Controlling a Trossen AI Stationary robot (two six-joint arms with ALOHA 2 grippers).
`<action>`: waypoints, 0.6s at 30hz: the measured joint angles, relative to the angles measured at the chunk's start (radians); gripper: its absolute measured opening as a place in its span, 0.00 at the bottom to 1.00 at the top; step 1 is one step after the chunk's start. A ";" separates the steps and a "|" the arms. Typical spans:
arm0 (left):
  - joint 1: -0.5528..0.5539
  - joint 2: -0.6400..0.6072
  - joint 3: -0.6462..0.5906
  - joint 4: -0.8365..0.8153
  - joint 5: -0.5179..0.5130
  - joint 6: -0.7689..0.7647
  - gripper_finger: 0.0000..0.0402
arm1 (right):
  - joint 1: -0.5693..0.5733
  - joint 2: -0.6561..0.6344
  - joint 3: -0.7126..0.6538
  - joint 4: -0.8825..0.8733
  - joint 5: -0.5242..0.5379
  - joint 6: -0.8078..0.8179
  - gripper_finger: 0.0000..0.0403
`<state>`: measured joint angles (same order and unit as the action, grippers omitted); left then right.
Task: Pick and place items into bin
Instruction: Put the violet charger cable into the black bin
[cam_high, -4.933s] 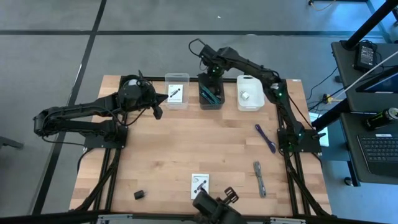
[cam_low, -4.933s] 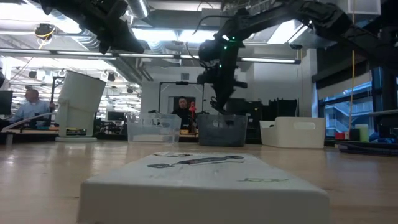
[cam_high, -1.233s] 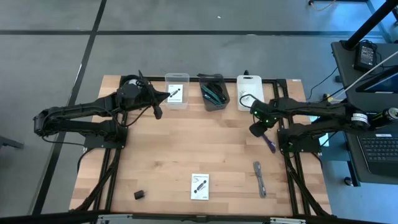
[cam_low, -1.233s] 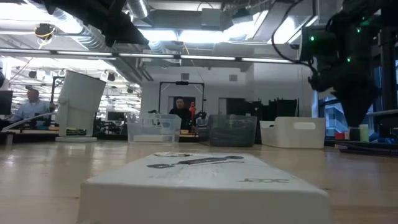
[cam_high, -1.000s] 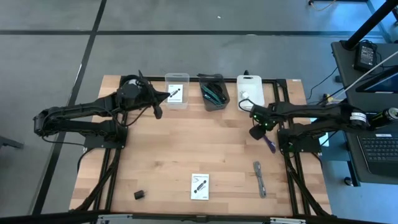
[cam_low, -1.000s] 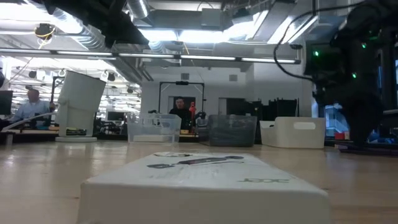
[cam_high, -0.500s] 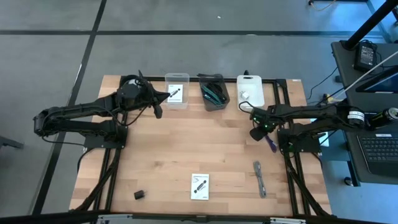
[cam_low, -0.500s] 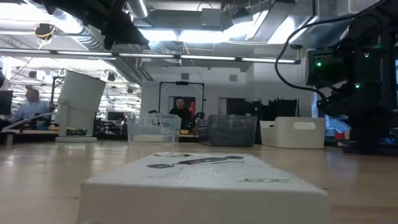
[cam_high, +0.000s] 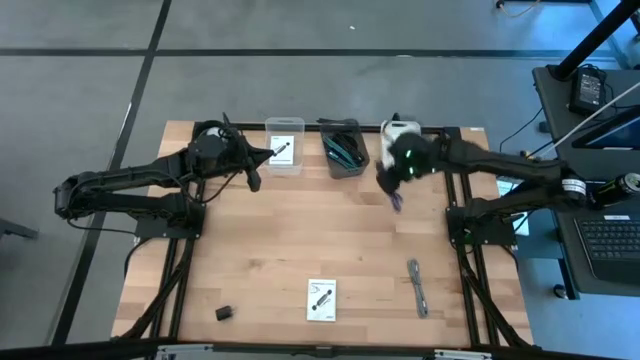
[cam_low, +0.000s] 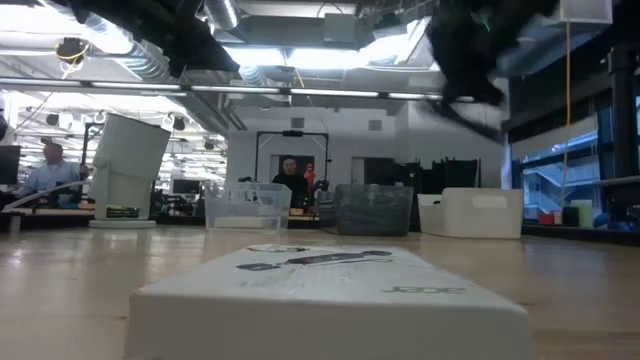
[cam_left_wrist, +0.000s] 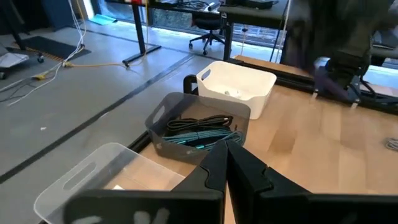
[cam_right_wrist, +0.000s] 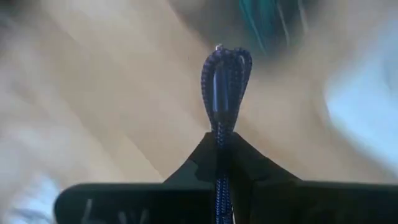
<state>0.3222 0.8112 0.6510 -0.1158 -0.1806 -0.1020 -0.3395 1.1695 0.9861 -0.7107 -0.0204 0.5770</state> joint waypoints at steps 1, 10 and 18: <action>0.000 0.000 0.000 0.000 0.000 -0.004 0.00 | -0.008 0.005 0.051 0.046 0.001 -0.019 0.03; 0.000 0.000 0.000 0.000 0.000 0.042 0.00 | -0.139 0.349 0.500 0.121 -0.013 -0.195 0.03; 0.000 0.000 0.000 0.000 0.000 0.045 0.00 | -0.191 0.790 0.902 -0.067 -0.088 -0.348 0.03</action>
<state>0.3225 0.8116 0.6510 -0.1158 -0.1807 -0.0566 -0.5306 1.9596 1.8877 -0.7781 -0.1085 0.2294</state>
